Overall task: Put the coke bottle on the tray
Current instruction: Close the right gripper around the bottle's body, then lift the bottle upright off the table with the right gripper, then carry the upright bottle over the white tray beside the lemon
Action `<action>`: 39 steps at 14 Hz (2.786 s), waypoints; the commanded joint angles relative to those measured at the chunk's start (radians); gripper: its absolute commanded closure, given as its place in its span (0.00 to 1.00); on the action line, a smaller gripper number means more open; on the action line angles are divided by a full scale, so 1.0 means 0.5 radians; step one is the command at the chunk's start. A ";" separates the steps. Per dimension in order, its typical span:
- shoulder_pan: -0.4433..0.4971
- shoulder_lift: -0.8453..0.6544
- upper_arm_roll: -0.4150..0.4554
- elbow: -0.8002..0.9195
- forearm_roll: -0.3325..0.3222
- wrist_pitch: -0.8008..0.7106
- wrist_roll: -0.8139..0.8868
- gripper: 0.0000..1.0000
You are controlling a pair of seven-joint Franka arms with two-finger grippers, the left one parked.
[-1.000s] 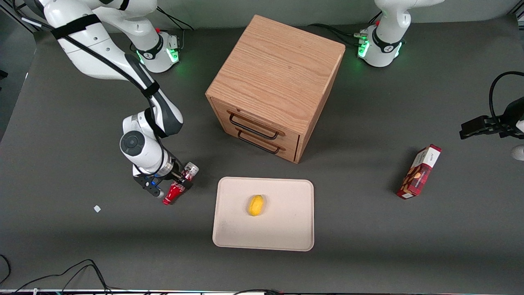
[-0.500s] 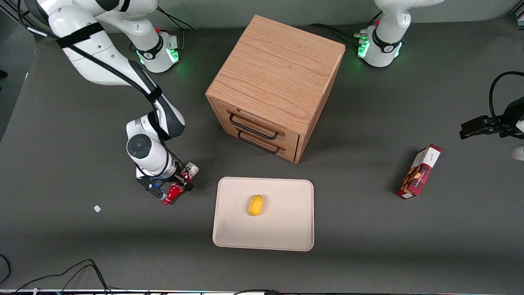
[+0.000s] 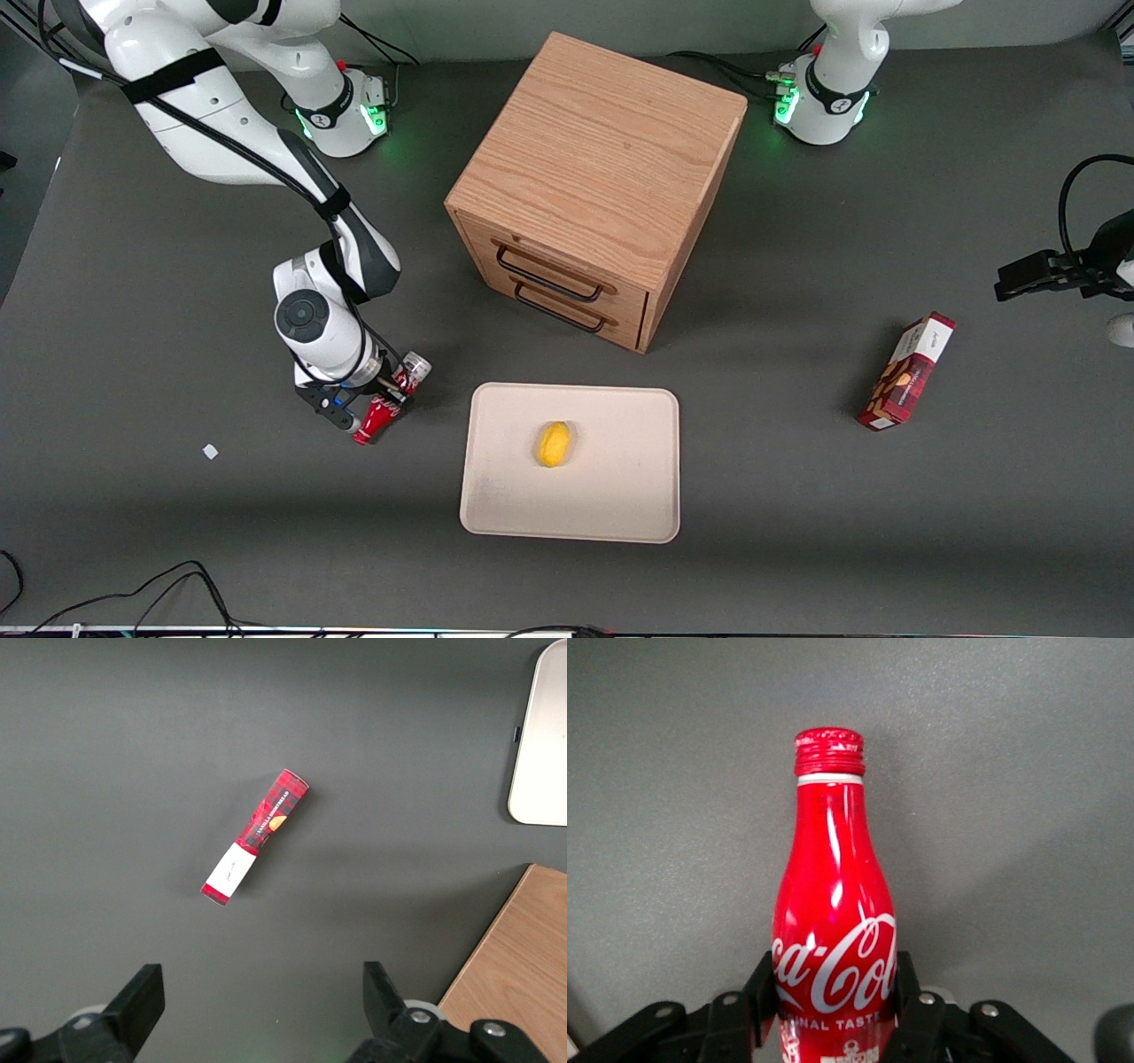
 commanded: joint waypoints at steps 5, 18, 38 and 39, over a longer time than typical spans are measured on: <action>-0.004 -0.091 0.010 0.017 -0.079 -0.062 0.071 1.00; -1.357 -0.620 1.507 0.565 0.023 -1.653 -0.251 1.00; 0.287 0.834 0.323 2.057 -0.131 -1.343 -0.634 1.00; 0.290 0.880 0.305 2.057 -0.131 -1.260 -0.750 1.00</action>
